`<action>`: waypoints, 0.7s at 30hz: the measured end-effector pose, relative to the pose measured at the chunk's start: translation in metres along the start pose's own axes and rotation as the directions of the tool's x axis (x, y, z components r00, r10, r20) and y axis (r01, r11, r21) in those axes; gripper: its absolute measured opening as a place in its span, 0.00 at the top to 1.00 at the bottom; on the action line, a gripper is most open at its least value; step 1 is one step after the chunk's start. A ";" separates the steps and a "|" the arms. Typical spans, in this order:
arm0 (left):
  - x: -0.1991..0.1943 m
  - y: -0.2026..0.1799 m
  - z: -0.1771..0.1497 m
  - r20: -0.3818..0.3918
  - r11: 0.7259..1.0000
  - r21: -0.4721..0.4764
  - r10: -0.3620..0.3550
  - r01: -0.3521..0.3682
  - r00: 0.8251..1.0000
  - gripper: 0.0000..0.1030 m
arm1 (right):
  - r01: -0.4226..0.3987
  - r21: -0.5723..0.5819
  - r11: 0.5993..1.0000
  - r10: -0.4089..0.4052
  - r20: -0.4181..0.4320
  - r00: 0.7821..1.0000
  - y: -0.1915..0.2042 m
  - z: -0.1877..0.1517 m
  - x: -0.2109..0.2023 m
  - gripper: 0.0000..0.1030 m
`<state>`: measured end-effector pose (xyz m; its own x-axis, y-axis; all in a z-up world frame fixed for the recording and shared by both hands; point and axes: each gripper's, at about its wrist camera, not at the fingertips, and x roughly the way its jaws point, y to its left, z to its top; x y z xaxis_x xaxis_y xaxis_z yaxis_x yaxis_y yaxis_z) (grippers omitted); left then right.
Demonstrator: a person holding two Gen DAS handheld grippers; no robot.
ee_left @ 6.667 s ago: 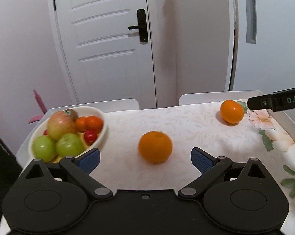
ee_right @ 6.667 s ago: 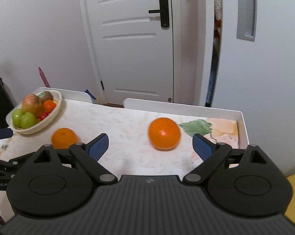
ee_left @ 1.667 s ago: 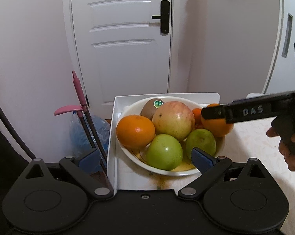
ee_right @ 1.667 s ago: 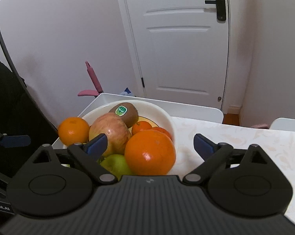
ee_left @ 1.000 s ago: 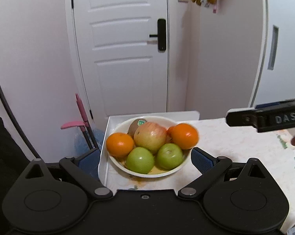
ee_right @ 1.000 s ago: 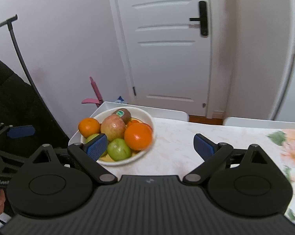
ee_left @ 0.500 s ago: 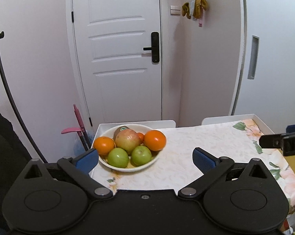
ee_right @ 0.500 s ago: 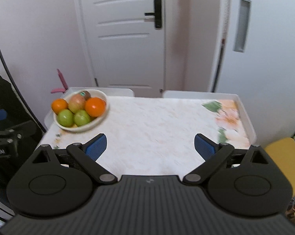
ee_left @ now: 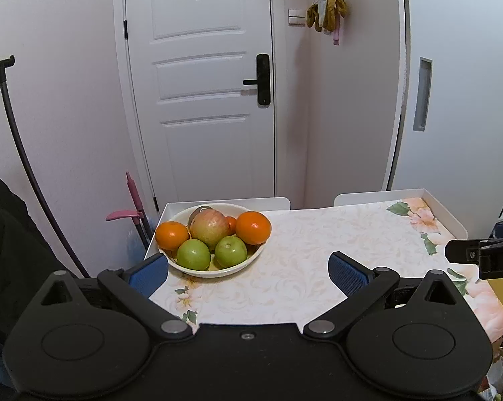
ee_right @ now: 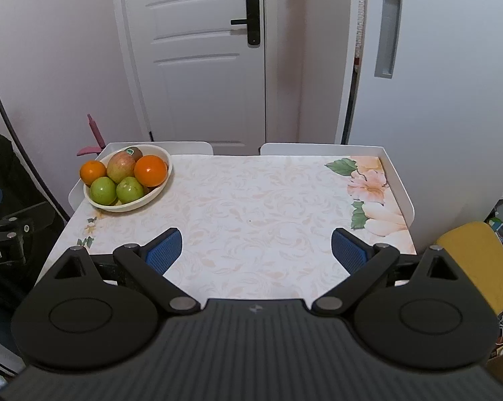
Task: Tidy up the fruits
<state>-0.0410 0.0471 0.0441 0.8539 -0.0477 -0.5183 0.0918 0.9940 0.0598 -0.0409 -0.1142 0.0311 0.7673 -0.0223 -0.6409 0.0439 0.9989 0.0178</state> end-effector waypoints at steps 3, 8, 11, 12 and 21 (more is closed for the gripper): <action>0.000 0.000 0.000 0.006 1.000 0.002 -0.001 0.001 1.000 0.00 | 0.003 0.012 1.000 -0.003 -0.002 1.000 -0.002 0.000 0.001 0.00; 0.002 0.000 -0.001 0.007 1.000 -0.003 -0.006 0.006 1.000 0.00 | 0.009 0.018 1.000 -0.009 -0.007 1.000 -0.003 0.000 0.002 0.00; 0.002 0.000 -0.001 0.007 1.000 -0.004 -0.007 0.007 1.000 0.00 | 0.012 0.016 1.000 -0.012 -0.007 1.000 -0.003 0.000 0.002 0.00; 0.002 0.000 -0.001 0.006 1.000 -0.004 -0.007 0.007 1.000 0.00 | 0.013 0.016 1.000 -0.013 -0.007 1.000 -0.003 0.000 0.002 0.00; 0.003 0.000 0.000 0.006 1.000 -0.009 -0.002 0.002 1.000 0.00 | 0.016 0.013 1.000 -0.016 -0.012 1.000 -0.003 -0.001 0.004 0.00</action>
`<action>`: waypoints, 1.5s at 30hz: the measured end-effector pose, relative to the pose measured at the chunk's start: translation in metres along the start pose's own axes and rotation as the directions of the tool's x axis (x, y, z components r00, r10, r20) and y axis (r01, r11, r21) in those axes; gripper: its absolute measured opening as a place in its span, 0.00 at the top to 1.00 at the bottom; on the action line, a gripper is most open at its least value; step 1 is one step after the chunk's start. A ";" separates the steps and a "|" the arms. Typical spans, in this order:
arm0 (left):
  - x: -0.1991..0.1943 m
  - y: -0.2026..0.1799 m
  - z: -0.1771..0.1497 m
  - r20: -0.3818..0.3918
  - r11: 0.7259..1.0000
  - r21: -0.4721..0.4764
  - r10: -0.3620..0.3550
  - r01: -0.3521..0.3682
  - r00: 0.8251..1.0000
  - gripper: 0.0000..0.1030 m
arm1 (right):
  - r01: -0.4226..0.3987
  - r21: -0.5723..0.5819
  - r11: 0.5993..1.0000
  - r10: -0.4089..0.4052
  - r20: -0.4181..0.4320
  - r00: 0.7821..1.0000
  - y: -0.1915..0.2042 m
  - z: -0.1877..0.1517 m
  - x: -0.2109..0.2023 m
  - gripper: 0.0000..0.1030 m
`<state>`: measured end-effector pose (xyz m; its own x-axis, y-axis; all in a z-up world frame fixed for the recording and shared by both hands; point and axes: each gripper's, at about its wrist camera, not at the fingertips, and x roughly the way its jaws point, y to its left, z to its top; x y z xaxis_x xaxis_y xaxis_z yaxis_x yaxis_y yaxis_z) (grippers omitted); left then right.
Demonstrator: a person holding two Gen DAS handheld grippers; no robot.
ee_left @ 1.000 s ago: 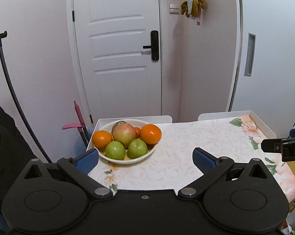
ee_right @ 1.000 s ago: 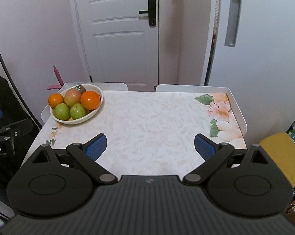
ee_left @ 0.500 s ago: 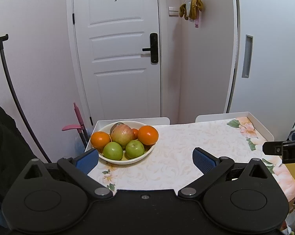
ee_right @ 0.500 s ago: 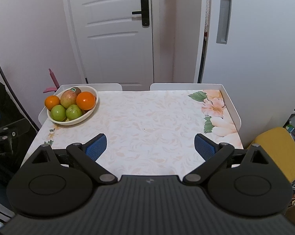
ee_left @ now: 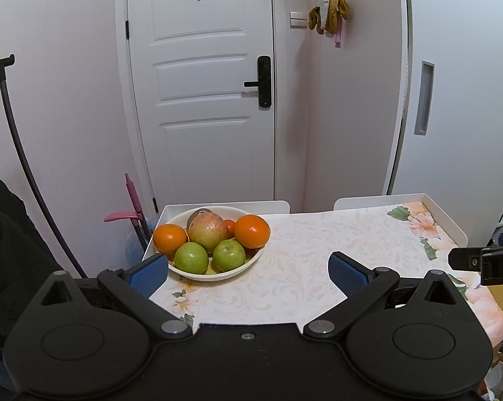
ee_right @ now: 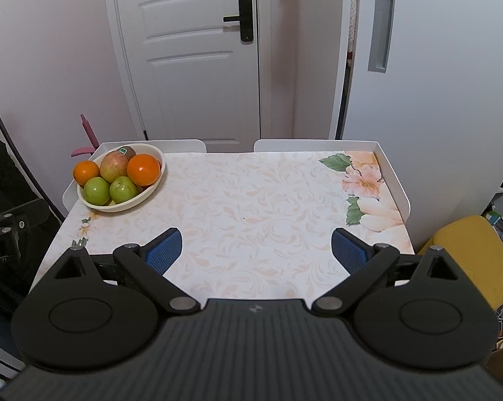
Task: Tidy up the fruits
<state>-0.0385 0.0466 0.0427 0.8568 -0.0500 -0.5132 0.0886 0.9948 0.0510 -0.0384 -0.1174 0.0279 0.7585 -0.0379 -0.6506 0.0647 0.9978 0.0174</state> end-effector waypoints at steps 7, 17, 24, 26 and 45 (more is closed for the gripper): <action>0.001 0.001 0.000 -0.001 1.000 -0.004 0.002 -0.002 1.000 0.00 | 0.001 0.003 1.000 -0.001 -0.003 1.000 -0.001 0.000 0.001 0.00; 0.001 0.001 0.000 -0.001 1.000 -0.005 0.004 -0.004 1.000 0.00 | 0.001 0.002 1.000 -0.001 -0.003 1.000 -0.001 0.000 0.001 0.00; 0.002 0.003 0.000 -0.006 1.000 -0.008 -0.003 0.003 1.000 0.00 | 0.005 0.001 1.000 -0.005 -0.006 1.000 -0.001 0.000 0.002 0.00; 0.002 0.003 0.000 -0.006 1.000 -0.008 -0.002 0.002 1.000 0.00 | 0.004 0.001 1.000 -0.004 -0.006 1.000 -0.001 0.000 0.002 0.00; 0.007 0.008 0.001 -0.003 1.000 -0.014 -0.004 0.004 1.000 0.00 | 0.004 0.002 1.000 -0.004 -0.013 1.000 0.001 0.002 0.005 0.00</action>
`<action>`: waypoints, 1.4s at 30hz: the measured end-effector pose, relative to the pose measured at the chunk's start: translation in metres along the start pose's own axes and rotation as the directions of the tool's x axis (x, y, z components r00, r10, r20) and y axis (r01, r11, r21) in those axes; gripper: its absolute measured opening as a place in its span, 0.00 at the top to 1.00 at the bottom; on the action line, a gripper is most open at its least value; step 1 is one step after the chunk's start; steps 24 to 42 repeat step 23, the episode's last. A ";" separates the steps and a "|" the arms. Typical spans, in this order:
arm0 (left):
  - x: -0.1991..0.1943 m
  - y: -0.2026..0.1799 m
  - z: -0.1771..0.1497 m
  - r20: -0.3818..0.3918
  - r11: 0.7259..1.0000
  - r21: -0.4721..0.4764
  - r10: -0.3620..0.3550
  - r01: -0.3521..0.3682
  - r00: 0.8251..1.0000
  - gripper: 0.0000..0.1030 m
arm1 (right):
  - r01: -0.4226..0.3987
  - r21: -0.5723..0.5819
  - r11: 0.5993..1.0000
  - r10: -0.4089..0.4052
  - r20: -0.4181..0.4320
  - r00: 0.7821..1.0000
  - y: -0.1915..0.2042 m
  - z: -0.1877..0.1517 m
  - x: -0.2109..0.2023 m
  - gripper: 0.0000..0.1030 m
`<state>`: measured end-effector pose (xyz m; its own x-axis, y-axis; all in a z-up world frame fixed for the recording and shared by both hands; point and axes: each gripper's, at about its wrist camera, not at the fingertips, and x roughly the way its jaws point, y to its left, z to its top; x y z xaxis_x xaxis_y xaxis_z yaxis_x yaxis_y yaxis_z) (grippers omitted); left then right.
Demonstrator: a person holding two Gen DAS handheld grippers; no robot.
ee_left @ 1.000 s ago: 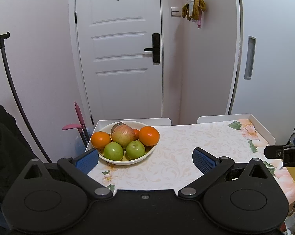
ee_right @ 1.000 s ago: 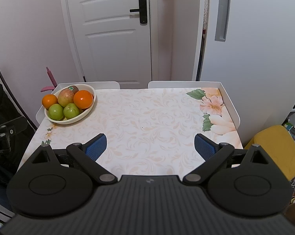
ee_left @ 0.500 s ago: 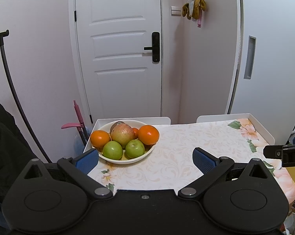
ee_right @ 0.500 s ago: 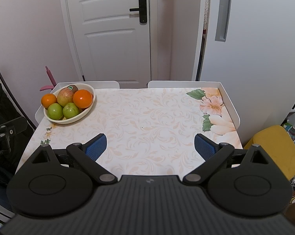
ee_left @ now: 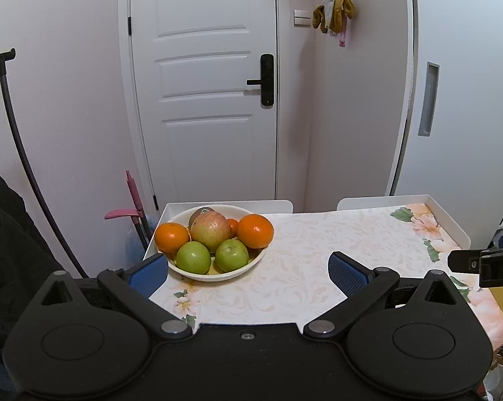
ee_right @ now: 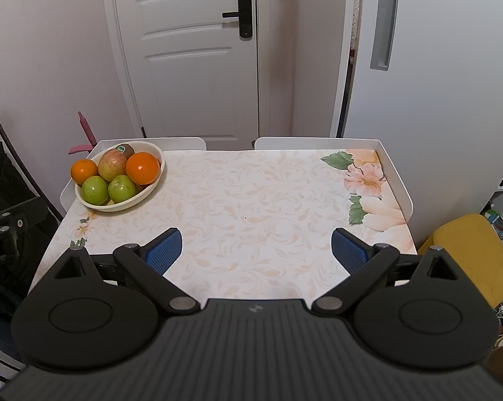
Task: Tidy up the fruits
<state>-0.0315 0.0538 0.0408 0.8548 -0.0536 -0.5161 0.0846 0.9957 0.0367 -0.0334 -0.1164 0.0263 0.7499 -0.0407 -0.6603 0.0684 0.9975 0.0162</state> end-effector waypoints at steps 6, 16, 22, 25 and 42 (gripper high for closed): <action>0.002 0.000 0.000 0.008 1.000 0.004 0.015 -0.015 1.000 0.00 | -0.002 0.002 1.000 0.002 -0.001 1.000 0.000 0.000 0.001 0.00; 0.008 0.003 0.000 0.000 1.000 -0.001 0.008 -0.008 1.000 0.00 | -0.001 0.005 1.000 0.001 -0.008 1.000 0.002 0.001 0.004 0.00; 0.008 0.000 -0.001 0.017 0.999 0.015 0.028 -0.028 0.999 0.00 | -0.001 0.005 1.000 0.001 -0.009 1.000 0.002 0.001 0.005 0.00; 0.008 0.001 -0.001 0.019 0.999 0.018 0.030 -0.031 0.999 0.00 | -0.001 0.005 1.000 0.001 -0.009 1.000 0.002 0.001 0.005 0.00; 0.008 0.001 -0.001 0.019 0.999 0.018 0.030 -0.031 0.999 0.00 | -0.001 0.005 1.000 0.001 -0.009 1.000 0.002 0.001 0.005 0.00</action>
